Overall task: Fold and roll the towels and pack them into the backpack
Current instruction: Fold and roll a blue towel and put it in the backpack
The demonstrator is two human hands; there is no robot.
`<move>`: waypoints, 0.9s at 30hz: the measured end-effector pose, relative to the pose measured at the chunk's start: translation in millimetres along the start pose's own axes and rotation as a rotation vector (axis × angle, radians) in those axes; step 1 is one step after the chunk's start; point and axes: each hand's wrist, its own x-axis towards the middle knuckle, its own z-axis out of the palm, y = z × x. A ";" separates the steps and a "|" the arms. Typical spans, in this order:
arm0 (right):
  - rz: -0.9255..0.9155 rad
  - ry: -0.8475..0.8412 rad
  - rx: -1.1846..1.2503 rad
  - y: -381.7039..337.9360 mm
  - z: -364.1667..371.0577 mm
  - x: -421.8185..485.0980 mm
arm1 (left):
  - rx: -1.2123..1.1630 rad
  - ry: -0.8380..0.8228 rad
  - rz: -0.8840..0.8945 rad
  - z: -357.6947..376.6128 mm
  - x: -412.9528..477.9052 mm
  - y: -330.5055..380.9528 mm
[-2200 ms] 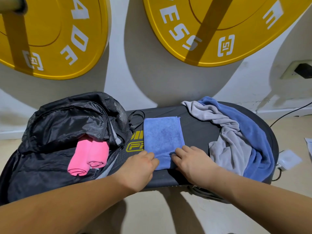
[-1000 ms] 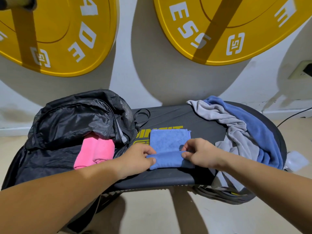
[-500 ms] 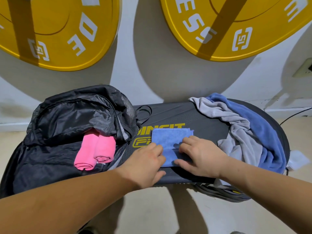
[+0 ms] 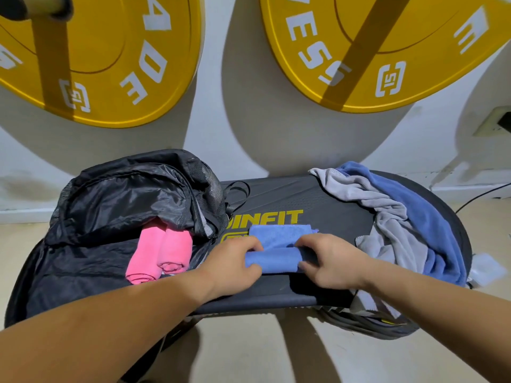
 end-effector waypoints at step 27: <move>0.090 -0.040 0.101 10.1 -3.3 27.5 | 0.085 -0.113 -0.024 -5.2 21.0 -1.2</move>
